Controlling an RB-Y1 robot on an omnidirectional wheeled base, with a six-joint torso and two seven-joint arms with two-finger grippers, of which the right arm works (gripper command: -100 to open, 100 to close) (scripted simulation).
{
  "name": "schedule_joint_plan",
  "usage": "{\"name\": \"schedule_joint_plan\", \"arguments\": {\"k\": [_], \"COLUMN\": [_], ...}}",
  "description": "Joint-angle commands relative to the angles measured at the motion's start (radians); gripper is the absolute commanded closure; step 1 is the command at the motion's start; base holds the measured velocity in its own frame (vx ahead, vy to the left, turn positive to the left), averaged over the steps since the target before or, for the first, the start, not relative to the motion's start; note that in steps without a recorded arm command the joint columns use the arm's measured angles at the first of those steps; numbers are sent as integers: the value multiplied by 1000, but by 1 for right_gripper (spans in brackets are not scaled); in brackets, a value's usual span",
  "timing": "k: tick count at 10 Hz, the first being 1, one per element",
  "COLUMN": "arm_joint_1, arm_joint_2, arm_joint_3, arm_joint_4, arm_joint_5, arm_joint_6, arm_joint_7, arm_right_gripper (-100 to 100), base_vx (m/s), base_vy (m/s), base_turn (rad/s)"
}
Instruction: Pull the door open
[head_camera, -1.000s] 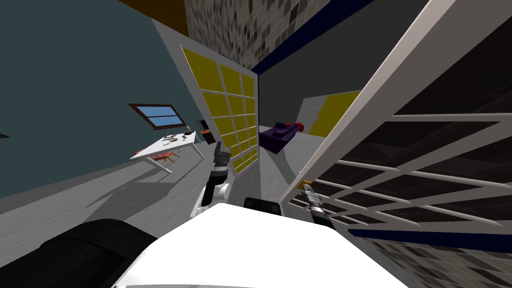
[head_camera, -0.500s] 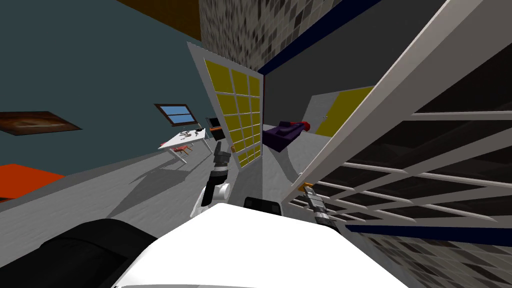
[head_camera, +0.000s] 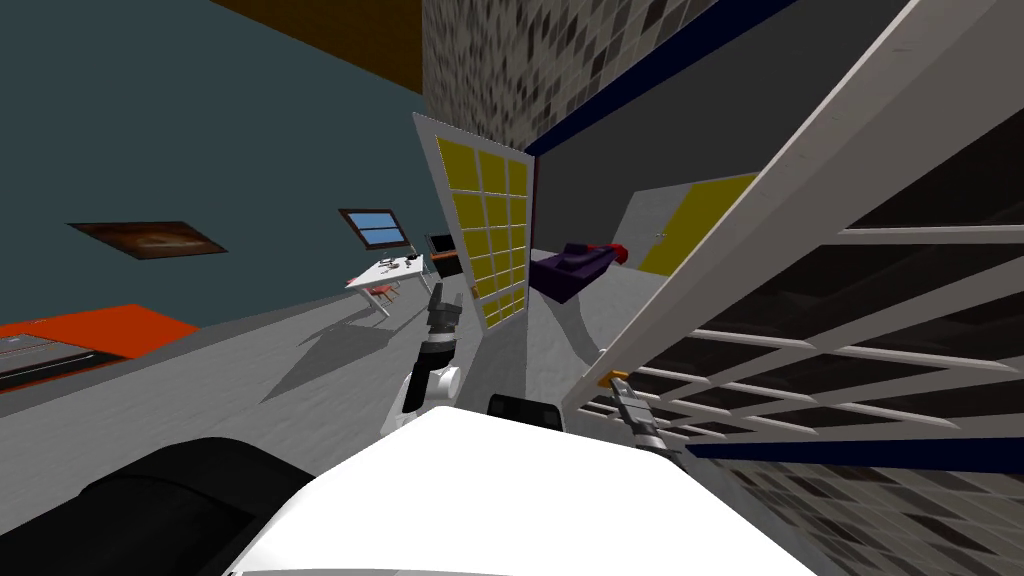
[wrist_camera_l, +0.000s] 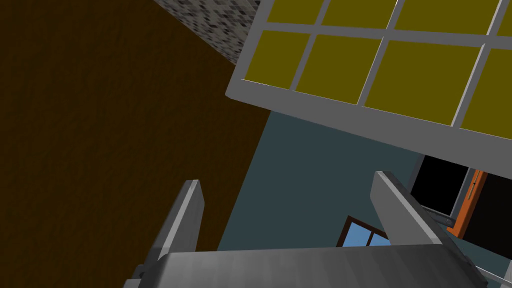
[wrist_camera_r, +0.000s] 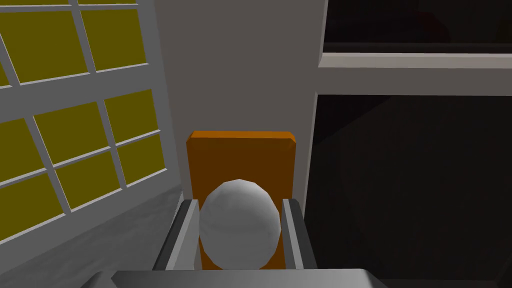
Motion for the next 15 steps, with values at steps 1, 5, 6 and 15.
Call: {"name": "schedule_joint_plan", "arguments": {"k": [1,5,6,15], "arm_joint_1": [4,19,22,43], "arm_joint_2": [-7,-31,-36,-53], "arm_joint_3": [14,40,46,78], "arm_joint_4": [15,40,45,97], "arm_joint_5": [8,22,25,32], "arm_joint_6": [-29,-85,-98,-180], "arm_joint_7": [-16,-50,-58,-88], "arm_right_gripper": [100,100,100,100], "base_vx": [-209,-208,-189,-176], "base_vy": [-70,-49,-59,-49], "base_turn": [149,134,118,143]}}
